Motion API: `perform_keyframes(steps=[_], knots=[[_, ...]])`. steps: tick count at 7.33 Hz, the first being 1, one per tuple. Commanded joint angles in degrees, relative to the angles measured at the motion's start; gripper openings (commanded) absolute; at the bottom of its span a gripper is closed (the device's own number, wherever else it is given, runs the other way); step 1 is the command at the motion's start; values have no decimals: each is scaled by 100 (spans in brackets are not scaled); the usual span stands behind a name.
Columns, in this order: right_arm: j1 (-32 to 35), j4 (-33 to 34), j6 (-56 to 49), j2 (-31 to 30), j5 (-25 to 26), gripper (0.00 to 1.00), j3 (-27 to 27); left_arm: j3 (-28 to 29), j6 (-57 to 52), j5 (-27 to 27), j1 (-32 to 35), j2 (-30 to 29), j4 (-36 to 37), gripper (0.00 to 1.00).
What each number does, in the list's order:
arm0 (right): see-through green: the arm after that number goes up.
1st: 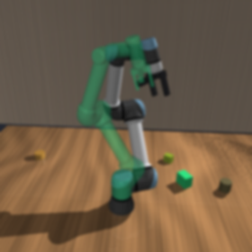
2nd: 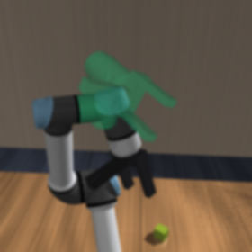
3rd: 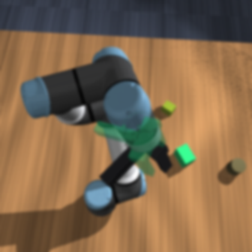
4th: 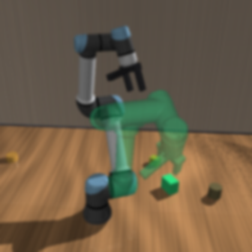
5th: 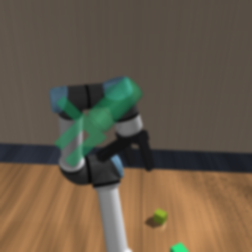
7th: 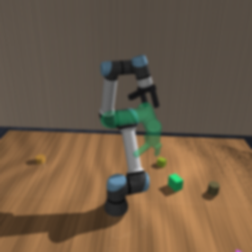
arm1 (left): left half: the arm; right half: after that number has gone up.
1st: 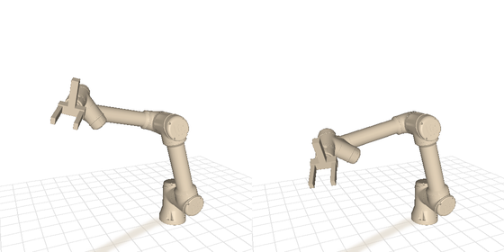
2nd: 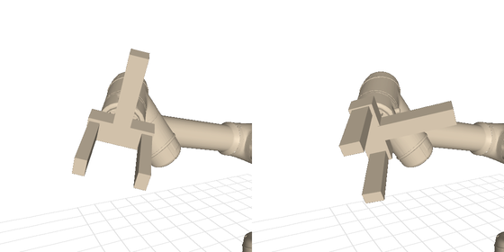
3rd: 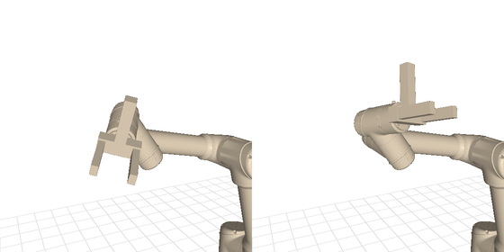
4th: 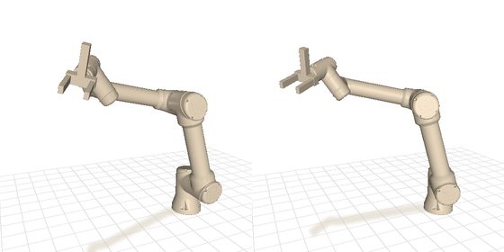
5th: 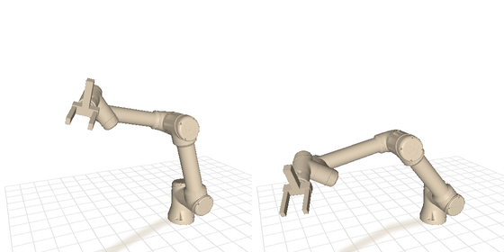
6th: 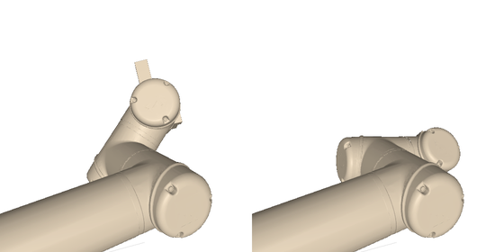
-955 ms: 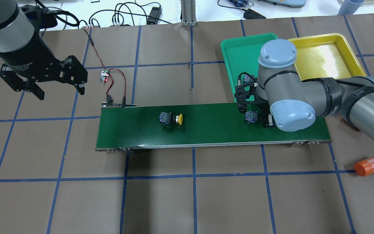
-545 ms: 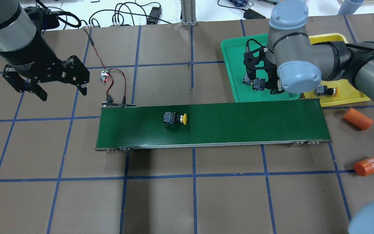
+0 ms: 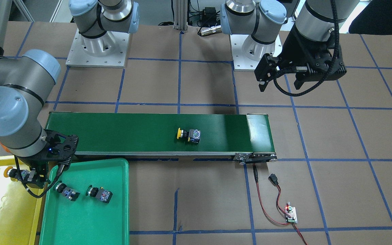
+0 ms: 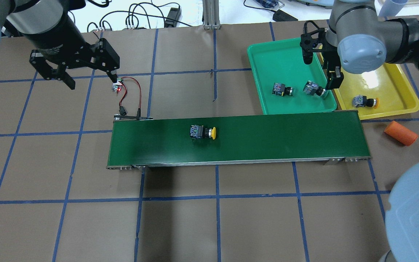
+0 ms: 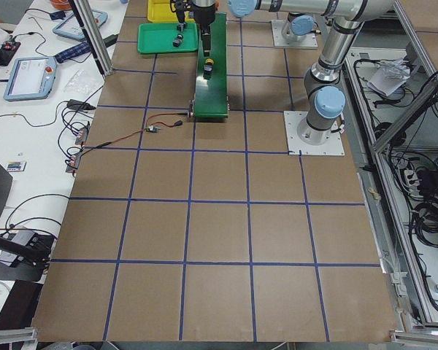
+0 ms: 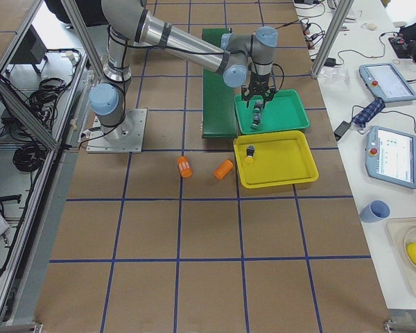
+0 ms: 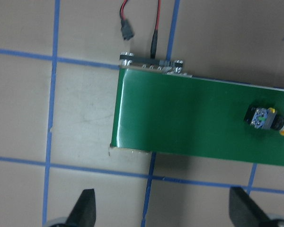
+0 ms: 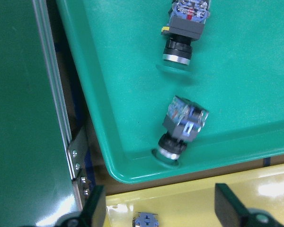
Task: Sort buttons by color to trays
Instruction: 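Move the right gripper back over the belt end to the arriving yellow button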
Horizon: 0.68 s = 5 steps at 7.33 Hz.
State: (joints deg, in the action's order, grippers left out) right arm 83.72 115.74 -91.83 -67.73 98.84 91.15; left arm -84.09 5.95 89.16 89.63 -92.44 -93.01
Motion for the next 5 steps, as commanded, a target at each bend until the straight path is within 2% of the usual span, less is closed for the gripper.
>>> perform_keyframes(steps=[1,2,3,4,5], knots=[[-49,-391,-10,-160,12,100,34,742,284,40,274,-510,-294,100],[-84,-655,-10,-405,-5,100,243,928,284,223,318,-642,-392,100],[-93,-667,-63,-817,-23,100,872,947,328,207,362,-687,-385,100],[-93,-188,-185,-1325,-154,100,1792,956,407,233,423,-696,-384,100],[-40,756,-395,-1661,-677,100,2697,956,538,199,424,-722,-350,100]])
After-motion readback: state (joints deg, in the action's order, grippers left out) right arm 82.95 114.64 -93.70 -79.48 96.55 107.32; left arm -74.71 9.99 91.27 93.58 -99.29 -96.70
